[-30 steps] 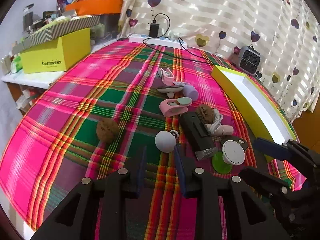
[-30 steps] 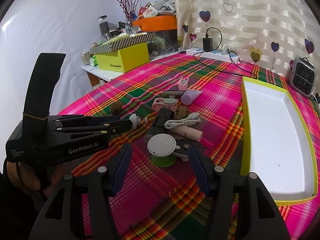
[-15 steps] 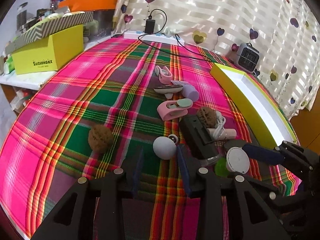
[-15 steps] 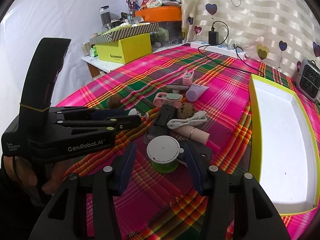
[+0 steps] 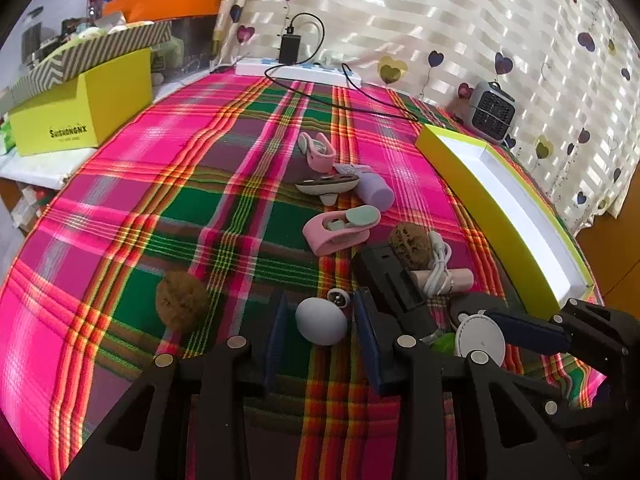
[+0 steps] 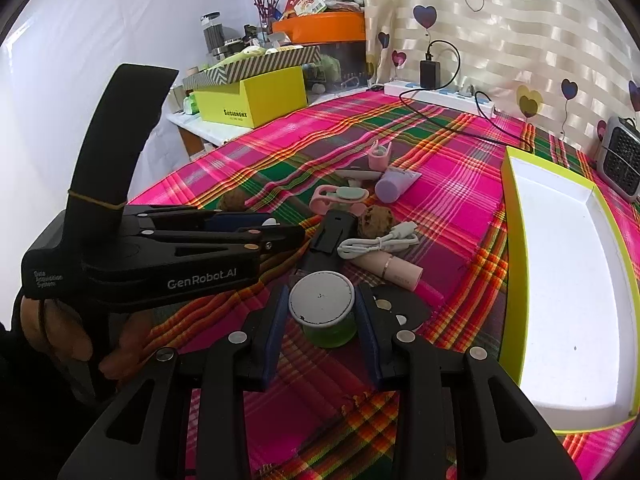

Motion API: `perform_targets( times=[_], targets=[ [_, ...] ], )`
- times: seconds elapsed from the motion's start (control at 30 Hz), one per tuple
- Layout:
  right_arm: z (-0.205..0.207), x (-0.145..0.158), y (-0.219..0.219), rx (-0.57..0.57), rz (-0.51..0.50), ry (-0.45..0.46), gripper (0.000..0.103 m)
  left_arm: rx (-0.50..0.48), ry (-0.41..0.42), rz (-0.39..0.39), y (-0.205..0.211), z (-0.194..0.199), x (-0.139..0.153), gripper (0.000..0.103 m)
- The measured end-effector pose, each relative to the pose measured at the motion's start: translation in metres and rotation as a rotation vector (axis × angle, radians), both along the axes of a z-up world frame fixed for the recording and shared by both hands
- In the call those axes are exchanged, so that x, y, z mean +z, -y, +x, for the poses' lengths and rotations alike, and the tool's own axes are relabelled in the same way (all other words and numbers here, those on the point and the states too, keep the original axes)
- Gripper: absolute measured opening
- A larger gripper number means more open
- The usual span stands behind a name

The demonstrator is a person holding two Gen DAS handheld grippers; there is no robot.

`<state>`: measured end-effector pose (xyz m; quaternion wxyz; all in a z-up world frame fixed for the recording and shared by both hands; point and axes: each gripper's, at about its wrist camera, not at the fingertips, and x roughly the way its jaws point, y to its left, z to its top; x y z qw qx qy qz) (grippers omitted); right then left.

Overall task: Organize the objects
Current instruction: 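Grasp the green-based white round cup with the right tool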

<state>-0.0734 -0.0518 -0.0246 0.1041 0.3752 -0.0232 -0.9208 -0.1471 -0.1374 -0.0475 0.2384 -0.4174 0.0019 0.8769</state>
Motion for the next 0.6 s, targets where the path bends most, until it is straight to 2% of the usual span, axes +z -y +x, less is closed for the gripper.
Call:
perform_targets(
  times=[0.13,0.27,0.6],
  targets=[
    [0.002,0.002,-0.003,-0.002,-0.012,-0.009,0.035,0.002,-0.001,-0.005,0.001,0.000,0.000,0.032],
    [0.004,0.003,-0.004,0.002,-0.020,-0.018,0.035,0.020,-0.009,-0.020,0.003,0.000,0.001,0.022],
    [0.012,0.011,-0.006,0.011,-0.042,-0.059,0.035,0.061,-0.056,-0.039,0.009,0.013,0.008,0.022]
  ],
)
